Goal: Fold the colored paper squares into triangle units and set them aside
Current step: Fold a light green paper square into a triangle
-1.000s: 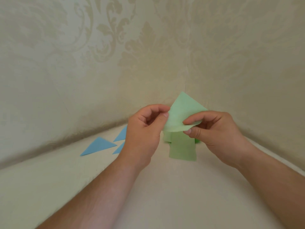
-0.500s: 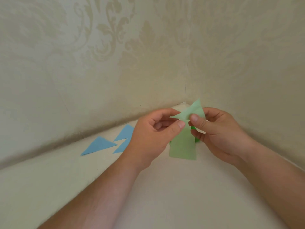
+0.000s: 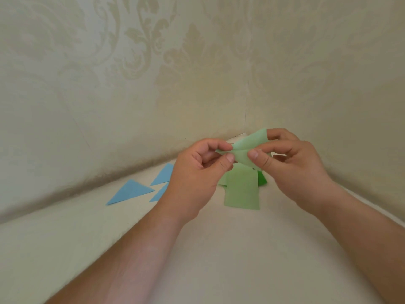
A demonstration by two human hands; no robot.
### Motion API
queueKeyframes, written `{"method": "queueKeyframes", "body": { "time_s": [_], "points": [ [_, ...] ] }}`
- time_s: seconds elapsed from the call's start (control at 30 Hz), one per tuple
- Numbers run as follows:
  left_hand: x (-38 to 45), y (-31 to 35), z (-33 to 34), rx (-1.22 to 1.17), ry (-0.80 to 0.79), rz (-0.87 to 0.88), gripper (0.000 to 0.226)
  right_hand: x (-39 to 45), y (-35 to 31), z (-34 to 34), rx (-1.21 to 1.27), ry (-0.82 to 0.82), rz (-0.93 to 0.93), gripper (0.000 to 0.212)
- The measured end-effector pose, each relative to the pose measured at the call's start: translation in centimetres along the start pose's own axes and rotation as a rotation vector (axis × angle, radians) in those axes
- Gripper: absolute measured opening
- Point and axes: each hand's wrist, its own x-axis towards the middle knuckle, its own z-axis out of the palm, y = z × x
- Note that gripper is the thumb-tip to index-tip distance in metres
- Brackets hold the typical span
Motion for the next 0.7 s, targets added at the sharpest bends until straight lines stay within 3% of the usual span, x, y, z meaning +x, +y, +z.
{"method": "queueKeyframes", "body": {
  "time_s": [0.2,0.33,0.57,0.7],
  "points": [
    [0.15,-0.28,0.05,-0.061,-0.008,-0.003,0.014,-0.18,-0.31,0.31,0.117,0.039,0.011,0.024],
    [0.26,-0.33,-0.10,-0.066,-0.038,-0.024,0.025,-0.30,-0.56,0.38,0.174,0.015,0.051,0.019],
    [0.27,-0.36,-0.25,0.031,-0.079,-0.033,0.031,-0.38,-0.80,0.37,0.134,0.037,0.017,0.023],
    [0.43,-0.29,-0.20,-0.056,-0.029,-0.070,0.030,-0.40,-0.78,0.23,0.119,0.042,0.033,0.025]
  ]
}}
